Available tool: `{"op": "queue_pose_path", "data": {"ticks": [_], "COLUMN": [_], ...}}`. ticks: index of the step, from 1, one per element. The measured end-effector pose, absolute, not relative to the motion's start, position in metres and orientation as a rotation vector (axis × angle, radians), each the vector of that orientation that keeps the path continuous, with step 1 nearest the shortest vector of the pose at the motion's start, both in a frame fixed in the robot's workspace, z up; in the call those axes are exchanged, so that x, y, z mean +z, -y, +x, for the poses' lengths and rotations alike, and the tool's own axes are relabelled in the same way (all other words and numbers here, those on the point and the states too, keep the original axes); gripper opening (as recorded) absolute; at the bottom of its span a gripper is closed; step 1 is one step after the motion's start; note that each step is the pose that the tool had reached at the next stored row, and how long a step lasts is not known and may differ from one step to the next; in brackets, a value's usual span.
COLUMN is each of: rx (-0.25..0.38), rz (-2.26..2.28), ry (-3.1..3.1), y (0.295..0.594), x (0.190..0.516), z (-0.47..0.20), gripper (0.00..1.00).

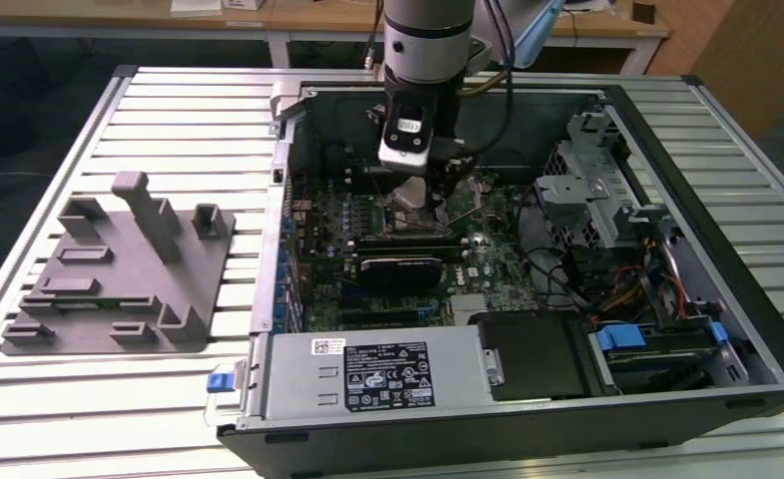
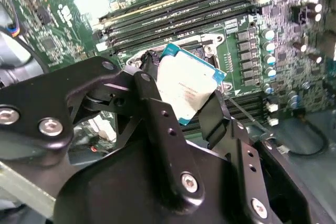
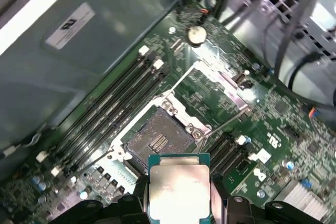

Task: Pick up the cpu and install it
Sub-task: 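Place the cpu into insertion slot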

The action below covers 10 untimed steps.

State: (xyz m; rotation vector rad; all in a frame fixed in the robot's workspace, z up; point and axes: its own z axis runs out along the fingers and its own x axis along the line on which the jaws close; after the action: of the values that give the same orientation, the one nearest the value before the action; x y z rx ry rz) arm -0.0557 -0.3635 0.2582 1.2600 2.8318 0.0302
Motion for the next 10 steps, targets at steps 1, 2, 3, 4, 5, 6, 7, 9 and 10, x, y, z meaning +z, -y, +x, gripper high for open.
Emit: {"op": "queue_pose_path", "data": {"ticks": [1, 2, 3, 4, 5, 6, 7, 9, 10], "rx": [0.029, 0.029, 0.028, 0.028, 0.027, 0.027, 0.026, 0.025, 0.024], "rz": [1.285, 1.311, 1.337, 1.362, 1.387, 1.412, 1.437, 1.486, 1.512], "ry": [-2.820, -2.808, -2.796, -2.783, -2.771, -2.758, -2.745, -2.719, -2.704], "y": [0.3636, 0.3635, 0.3635, 0.3636, 0.3636, 0.3635, 0.3636, 0.3636, 0.3636], "x": [0.2582, 0.2581, 0.2579, 0.2578, 0.2577, 0.2575, 0.2574, 0.2572, 0.2570], "z": [-0.0557, -0.0557, -0.0557, -0.0557, -0.0557, -0.0557, -0.0557, -0.0557, -0.0557], "gripper": [0.55, 0.55, 0.55, 0.55, 0.55, 0.55, 0.55, 0.55, 0.55]}}
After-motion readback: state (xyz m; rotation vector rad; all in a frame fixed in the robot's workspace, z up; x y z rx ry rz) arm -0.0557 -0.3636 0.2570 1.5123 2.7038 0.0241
